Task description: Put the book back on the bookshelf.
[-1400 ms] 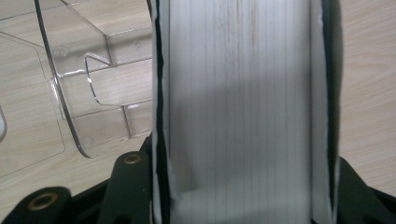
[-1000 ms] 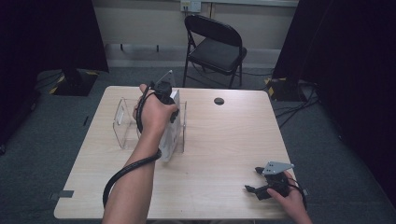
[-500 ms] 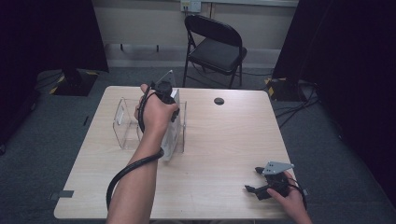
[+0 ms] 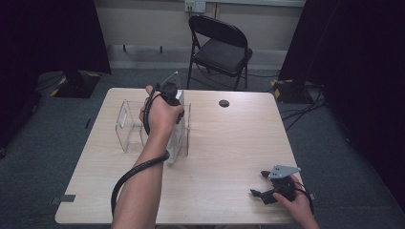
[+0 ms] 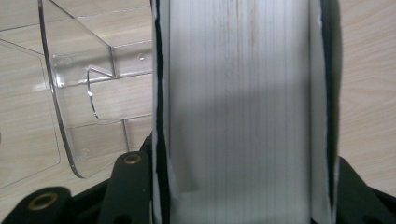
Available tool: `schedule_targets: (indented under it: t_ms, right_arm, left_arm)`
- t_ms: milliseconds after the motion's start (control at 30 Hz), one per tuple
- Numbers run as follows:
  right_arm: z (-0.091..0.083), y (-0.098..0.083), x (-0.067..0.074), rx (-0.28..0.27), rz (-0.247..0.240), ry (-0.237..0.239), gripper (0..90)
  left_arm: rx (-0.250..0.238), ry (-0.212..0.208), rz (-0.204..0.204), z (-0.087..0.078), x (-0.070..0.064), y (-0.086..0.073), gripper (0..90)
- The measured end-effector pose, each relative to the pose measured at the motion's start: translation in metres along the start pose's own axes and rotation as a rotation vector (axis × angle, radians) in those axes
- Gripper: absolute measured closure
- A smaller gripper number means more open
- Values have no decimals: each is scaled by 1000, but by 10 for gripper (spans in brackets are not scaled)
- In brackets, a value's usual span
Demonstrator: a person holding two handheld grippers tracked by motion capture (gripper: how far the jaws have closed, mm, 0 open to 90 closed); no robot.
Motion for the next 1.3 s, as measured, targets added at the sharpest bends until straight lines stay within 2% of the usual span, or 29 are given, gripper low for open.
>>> schedule_targets:
  t_ms: [100,133,267,467,900,967,1033,1100,1300]
  right_arm:
    - [0,0,0,0,0,1,119]
    - [0,0,0,-1,0,1,119]
    - [0,0,0,0,0,0,119]
    - [0,0,0,0,0,1,119]
    - [0,0,0,0,0,-1,119]
    - [0,0,0,0,0,1,119]
    - [0,0,0,0,1,1,119]
    - [0,0,0,2,4,1,119]
    - [0,0,0,1,3,1,119]
  left_arm:
    - [3,8,4,1,2,0,527]
    - [0,-2,-7,2,1,0,528]
    - [-8,-2,-21,4,3,1,528]
    - [-12,3,-25,3,3,2,528]
    - [-11,24,-16,4,2,9,529]
    - [-10,24,4,5,3,10,529]
    - [-11,31,-7,5,2,11,529]
    - [-17,21,-14,4,1,12,529]
    - [-26,30,-10,3,1,15,528]
Point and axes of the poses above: each handheld gripper's, and its own axes: z roughly forward along the jaws, y roughly out of its top, x roughly to its left, the point moved 7 cm from there along z, roughly forward along the jaws, and after that the axes turned 14 degrees about z, right-handed, at the moved point
